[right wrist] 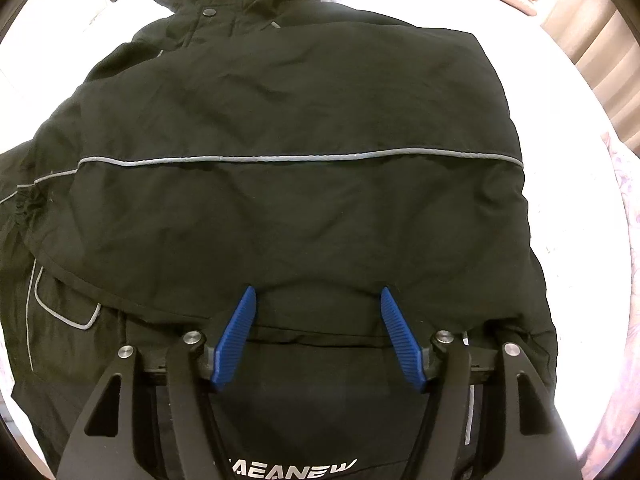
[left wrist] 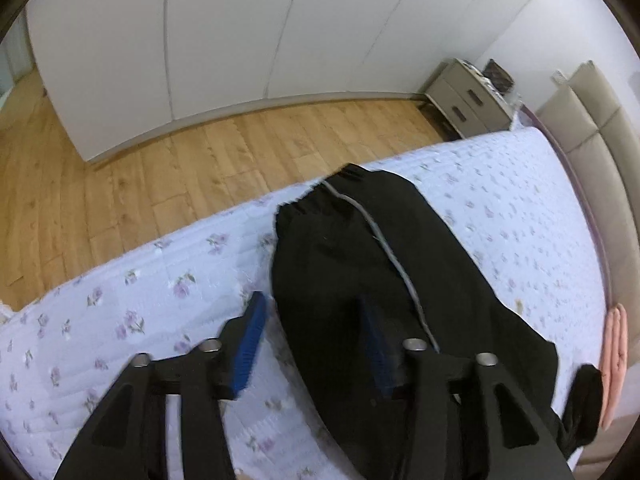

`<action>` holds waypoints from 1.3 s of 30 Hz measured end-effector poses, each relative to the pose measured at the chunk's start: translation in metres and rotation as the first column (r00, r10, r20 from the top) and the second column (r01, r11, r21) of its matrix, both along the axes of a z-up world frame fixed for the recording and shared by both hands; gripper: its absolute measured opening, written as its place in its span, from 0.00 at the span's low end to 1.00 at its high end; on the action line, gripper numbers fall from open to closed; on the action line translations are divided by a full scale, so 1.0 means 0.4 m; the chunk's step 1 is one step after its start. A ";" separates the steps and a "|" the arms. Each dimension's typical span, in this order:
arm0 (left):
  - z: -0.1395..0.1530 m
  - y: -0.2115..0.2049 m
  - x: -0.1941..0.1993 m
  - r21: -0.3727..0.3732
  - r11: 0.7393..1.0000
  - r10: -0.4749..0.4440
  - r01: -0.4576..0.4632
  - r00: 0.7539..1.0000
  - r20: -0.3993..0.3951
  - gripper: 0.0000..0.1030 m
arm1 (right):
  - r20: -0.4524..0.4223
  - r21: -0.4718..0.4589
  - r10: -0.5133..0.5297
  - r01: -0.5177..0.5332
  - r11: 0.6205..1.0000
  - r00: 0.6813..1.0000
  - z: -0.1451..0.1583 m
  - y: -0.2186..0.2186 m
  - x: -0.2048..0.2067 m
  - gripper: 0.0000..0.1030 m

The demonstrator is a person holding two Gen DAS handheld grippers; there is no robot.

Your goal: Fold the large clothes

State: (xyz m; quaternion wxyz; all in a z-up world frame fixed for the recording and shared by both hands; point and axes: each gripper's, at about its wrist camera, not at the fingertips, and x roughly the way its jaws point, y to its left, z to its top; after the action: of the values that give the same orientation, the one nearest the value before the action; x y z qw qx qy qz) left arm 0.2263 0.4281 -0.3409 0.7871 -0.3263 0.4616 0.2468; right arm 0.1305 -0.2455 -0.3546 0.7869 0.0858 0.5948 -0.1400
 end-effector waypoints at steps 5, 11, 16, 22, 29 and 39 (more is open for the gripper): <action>0.010 -0.013 0.002 0.046 0.999 -0.009 0.009 1.000 -0.005 0.60 | 0.004 -0.006 0.002 -0.002 1.000 1.000 0.003 0.001 -0.001 0.67; -0.045 0.013 0.002 -0.038 0.999 0.013 -0.012 0.999 0.036 0.65 | 0.006 0.003 0.020 -0.020 1.000 1.000 0.004 0.001 -0.002 0.69; -0.004 -0.043 0.015 0.029 0.992 -0.122 0.121 0.991 0.055 0.17 | 0.012 0.001 0.036 -0.036 0.999 0.999 0.001 0.003 -0.006 0.70; 0.150 -0.171 -0.030 0.170 0.953 -0.274 0.250 0.952 0.138 0.14 | 0.015 0.001 0.035 -0.035 0.999 0.999 0.000 0.007 -0.011 0.70; 0.298 -0.478 -0.087 0.388 0.783 -0.565 0.486 0.816 0.118 0.13 | 0.027 0.026 0.058 -0.059 0.998 0.998 -0.009 -0.008 -0.018 0.71; 0.332 -0.968 -0.238 0.475 0.506 -0.842 0.720 0.532 0.091 0.13 | 0.050 0.070 0.107 -0.111 0.991 0.993 -0.015 -0.029 -0.032 0.75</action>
State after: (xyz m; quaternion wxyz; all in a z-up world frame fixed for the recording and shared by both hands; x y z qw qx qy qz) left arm 0.1310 0.0408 -0.2080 0.9206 0.0467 0.3714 -0.1110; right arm 0.1177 -0.2570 -0.3606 0.8033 0.0850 0.5849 -0.0729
